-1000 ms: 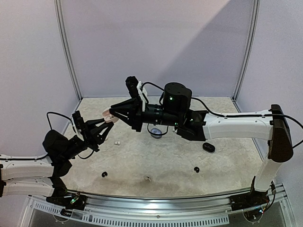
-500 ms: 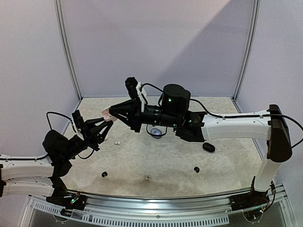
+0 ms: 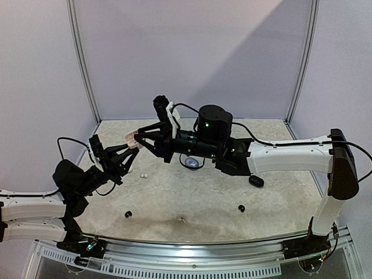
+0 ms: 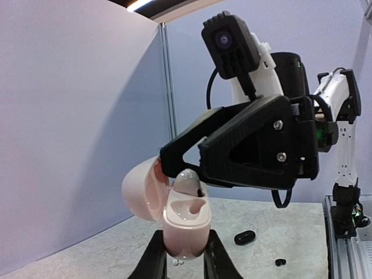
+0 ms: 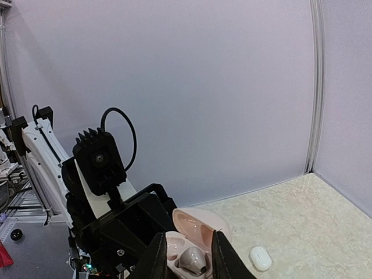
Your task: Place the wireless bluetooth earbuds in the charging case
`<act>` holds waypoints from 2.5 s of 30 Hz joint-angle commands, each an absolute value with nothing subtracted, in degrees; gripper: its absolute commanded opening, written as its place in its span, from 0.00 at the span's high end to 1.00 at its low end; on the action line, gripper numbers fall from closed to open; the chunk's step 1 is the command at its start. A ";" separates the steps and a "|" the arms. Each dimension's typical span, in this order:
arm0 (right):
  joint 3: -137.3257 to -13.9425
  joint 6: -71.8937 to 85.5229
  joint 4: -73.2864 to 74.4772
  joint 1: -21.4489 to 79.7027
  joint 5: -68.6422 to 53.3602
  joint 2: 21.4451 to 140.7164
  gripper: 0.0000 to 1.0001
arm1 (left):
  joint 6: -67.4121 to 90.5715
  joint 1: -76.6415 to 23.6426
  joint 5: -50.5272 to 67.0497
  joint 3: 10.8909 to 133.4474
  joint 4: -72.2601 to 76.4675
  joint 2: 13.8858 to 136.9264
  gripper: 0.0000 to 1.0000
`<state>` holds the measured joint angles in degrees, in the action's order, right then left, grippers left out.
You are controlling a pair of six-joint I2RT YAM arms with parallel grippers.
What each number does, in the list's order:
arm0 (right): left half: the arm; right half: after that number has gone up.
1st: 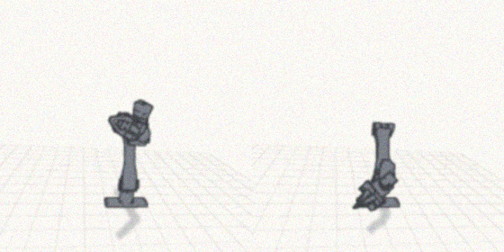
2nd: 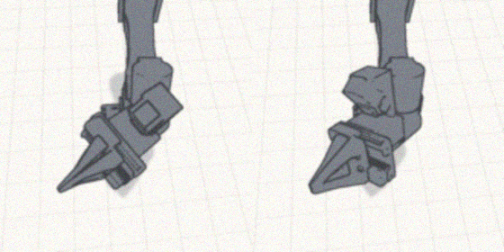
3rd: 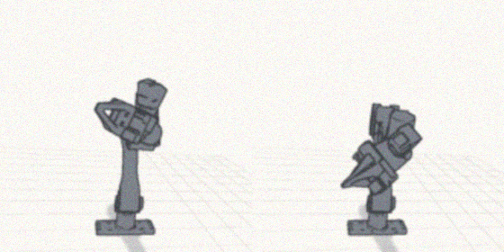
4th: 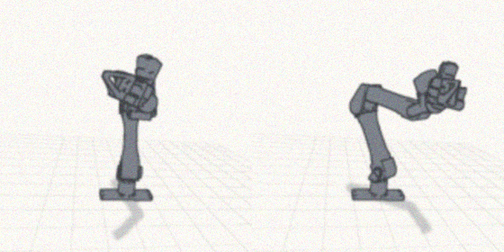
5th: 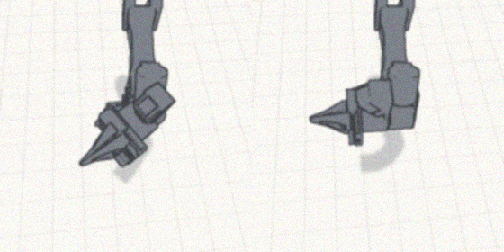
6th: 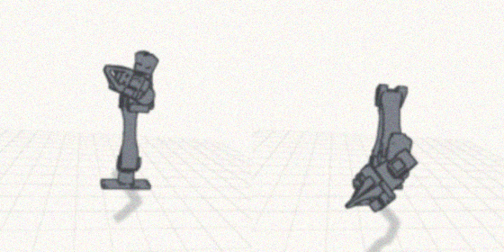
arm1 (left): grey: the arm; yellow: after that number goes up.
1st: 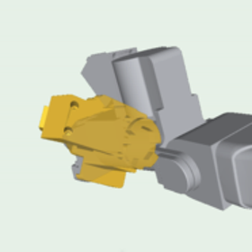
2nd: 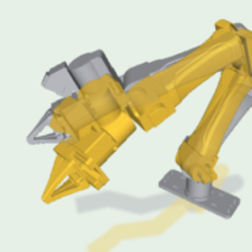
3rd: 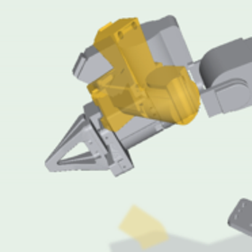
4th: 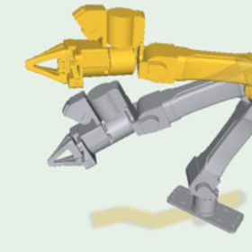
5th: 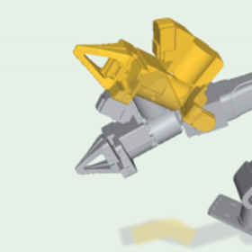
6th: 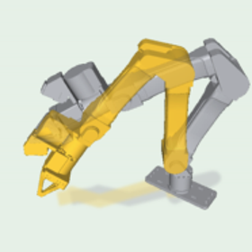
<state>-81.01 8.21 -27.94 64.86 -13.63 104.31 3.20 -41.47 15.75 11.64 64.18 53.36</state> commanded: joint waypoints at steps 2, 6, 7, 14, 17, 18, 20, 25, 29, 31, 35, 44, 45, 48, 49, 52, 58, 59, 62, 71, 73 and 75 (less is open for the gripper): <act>-82.18 7.11 -22.08 64.81 -11.73 104.34 0.68 | 4.82 -42.71 16.15 12.38 64.51 52.26 1.00; -85.34 5.95 -15.02 64.78 -13.18 101.11 0.60 | 5.94 -42.71 13.48 12.47 61.63 51.66 1.00; -86.32 5.41 -12.34 64.81 -13.67 100.20 0.58 | 6.25 -42.71 12.66 12.56 60.78 51.53 1.00; -95.65 7.64 7.31 64.74 -1.34 93.53 0.48 | 8.37 -42.63 9.36 13.08 56.76 51.43 1.00; -99.84 11.16 20.38 64.50 9.01 94.17 0.46 | 8.42 -42.63 8.37 13.35 55.31 51.06 1.00; -101.58 12.83 26.15 64.39 12.16 95.18 0.45 | 8.36 -42.67 8.00 13.36 54.83 50.93 1.00; -105.20 16.56 37.87 64.19 16.76 98.57 0.43 | 8.11 -42.63 7.19 13.36 53.98 50.50 1.00; -108.34 20.81 55.88 64.38 11.52 108.19 0.41 | 6.38 -42.41 4.14 13.21 52.24 48.85 1.00; -107.88 19.10 60.05 66.53 9.94 114.39 0.43 | 5.75 -41.87 2.90 13.05 50.56 46.77 1.00; -107.92 18.29 59.17 67.59 7.53 117.49 0.43 | 5.96 -41.56 2.85 12.73 50.10 45.63 1.00; -109.38 18.58 57.02 69.75 2.04 123.26 0.42 | 6.14 -41.18 2.66 12.33 50.45 44.52 1.00; -107.78 20.43 53.72 71.52 -4.43 128.71 0.50 | 6.75 -41.04 3.18 11.71 51.44 44.30 1.00; -107.55 20.47 53.57 71.53 -4.48 128.68 0.50 | 6.78 -41.04 3.24 11.69 51.53 44.32 1.00; -107.88 19.97 55.31 71.47 -3.29 129.37 0.50 | 6.90 -41.04 3.47 11.52 51.82 44.34 1.00; -108.79 19.68 56.35 71.53 -3.18 130.13 0.51 | 6.92 -41.04 3.53 11.52 51.81 44.34 1.00; -110.36 19.38 58.08 71.54 -3.32 132.81 0.52 | 6.86 -41.04 3.68 11.38 51.92 44.21 1.00; -111.09 20.32 59.29 72.42 -1.82 135.47 0.59 | 7.16 -41.04 4.27 11.25 52.06 44.47 1.00; -111.09 20.57 59.57 72.62 -1.10 135.51 0.60 | 7.17 -41.04 4.31 11.11 52.09 44.52 1.00; -111.05 21.79 60.09 72.95 2.16 135.40 0.65 | 7.44 -41.07 4.55 10.90 52.58 44.65 1.00; -112.76 23.78 64.06 73.29 3.79 135.70 0.69 | 7.31 -41.04 4.84 10.81 52.85 44.72 1.00; -112.76 23.77 63.94 73.42 3.50 135.82 0.72 | 7.30 -41.04 4.98 10.81 52.87 44.76 1.00; -112.76 23.57 63.47 73.44 3.34 136.13 0.77 | 7.29 -41.04 5.01 10.72 52.88 44.83 1.00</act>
